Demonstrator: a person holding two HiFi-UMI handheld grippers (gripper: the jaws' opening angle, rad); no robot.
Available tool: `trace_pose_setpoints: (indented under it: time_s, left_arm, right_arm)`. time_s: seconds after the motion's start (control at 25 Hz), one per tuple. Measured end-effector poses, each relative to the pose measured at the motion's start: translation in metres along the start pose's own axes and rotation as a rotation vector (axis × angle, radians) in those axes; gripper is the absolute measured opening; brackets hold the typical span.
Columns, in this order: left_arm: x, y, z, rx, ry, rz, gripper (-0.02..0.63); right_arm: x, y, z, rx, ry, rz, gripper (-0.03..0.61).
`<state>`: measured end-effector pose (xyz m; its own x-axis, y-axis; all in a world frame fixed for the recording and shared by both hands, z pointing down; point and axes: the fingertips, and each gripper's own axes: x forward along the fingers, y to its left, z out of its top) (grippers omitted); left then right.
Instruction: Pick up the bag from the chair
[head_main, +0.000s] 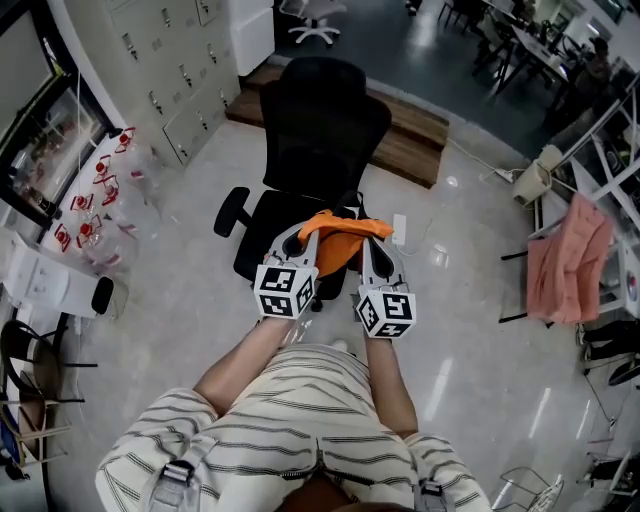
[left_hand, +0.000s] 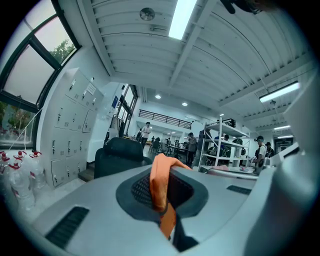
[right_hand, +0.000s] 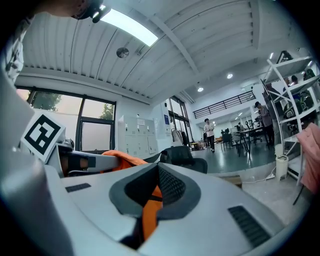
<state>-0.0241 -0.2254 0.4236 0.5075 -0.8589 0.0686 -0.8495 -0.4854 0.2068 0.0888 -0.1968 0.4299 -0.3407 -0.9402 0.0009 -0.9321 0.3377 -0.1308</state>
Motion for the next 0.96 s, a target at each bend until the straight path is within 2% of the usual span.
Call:
trace_pose_setpoints:
  time_s: [0.96]
  left_arm:
    - [-0.0087,0.0007,-0.0078,-0.014,0.016,0.018,0.029]
  right_arm:
    - [-0.0102,-0.0016,-0.0027,-0.01,0.011,-0.012,0.017]
